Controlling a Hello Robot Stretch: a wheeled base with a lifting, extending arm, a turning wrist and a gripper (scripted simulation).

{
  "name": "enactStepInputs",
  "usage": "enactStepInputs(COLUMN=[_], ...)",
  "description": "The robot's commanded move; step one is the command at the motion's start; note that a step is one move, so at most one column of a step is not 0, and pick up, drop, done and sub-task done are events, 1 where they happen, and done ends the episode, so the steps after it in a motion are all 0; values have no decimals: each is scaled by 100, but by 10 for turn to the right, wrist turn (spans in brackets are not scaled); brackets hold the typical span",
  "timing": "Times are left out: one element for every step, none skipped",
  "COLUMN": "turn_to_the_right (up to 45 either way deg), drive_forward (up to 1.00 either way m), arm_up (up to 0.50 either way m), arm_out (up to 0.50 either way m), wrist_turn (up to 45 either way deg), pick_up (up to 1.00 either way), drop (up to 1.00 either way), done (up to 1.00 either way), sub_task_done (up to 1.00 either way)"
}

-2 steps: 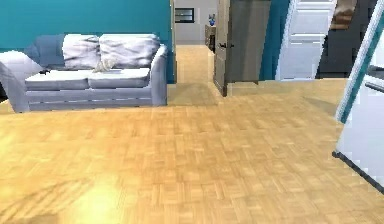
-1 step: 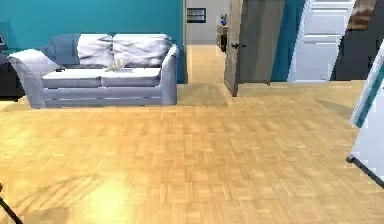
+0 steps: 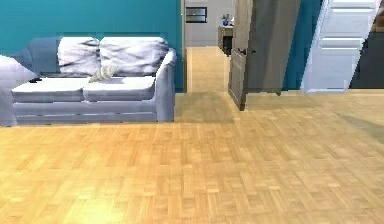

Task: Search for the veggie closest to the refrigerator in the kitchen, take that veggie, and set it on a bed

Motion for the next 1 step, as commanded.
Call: enactStepInputs(turn_to_the_right=[-450], drive_forward=[0], arm_up=[0], arm_out=[0], wrist_turn=[0], pick_up=[0], drop=[0], done=[0], sub_task_done=[0])
